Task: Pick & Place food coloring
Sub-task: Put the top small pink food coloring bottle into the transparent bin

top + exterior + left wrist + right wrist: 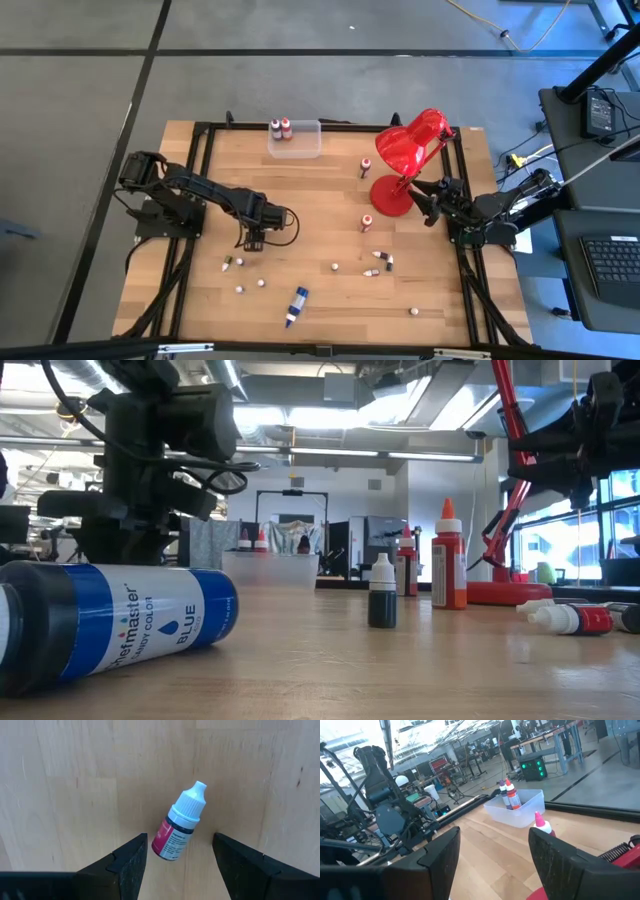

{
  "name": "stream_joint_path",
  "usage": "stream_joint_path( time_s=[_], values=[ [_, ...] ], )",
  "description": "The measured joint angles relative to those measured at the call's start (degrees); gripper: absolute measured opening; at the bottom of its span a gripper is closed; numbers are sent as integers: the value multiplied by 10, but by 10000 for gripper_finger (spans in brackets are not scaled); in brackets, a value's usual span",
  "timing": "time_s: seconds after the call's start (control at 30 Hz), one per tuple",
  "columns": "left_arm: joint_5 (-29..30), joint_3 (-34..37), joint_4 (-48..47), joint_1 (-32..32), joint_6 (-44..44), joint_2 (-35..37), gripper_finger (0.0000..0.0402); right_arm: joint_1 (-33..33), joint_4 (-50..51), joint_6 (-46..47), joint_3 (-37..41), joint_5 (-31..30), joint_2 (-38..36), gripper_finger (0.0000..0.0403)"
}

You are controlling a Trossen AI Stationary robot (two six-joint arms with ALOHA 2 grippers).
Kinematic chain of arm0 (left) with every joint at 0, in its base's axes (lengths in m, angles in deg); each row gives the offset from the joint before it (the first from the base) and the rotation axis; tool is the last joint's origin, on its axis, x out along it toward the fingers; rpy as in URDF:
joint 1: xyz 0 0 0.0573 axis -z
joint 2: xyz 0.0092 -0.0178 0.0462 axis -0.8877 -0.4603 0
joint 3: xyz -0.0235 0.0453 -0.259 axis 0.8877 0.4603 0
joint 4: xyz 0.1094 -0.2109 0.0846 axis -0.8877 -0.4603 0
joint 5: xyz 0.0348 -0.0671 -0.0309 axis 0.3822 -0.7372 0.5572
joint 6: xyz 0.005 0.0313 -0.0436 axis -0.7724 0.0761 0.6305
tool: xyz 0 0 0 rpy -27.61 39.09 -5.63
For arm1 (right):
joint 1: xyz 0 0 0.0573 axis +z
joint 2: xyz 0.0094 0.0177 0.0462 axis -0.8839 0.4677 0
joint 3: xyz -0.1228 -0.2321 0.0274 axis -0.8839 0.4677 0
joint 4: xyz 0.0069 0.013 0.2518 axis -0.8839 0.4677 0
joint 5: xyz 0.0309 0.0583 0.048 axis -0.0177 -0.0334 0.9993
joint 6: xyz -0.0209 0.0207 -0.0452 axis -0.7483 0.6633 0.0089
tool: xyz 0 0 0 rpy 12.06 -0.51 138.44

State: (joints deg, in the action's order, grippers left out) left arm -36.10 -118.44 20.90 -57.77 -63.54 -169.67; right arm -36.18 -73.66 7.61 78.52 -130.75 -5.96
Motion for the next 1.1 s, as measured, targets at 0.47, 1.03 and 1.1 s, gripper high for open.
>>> stream_joint_path(
  time_s=[0.47,1.03,1.1],
  values=[
    [1,0,4,0,-28,-1,218,0,0,-13,0,0,0,237],
    [-18,0,6,1,-28,-1,114,0,0,-13,0,0,0,237],
    [-21,0,6,1,-28,-1,100,0,0,-13,0,0,0,237]
  ],
)
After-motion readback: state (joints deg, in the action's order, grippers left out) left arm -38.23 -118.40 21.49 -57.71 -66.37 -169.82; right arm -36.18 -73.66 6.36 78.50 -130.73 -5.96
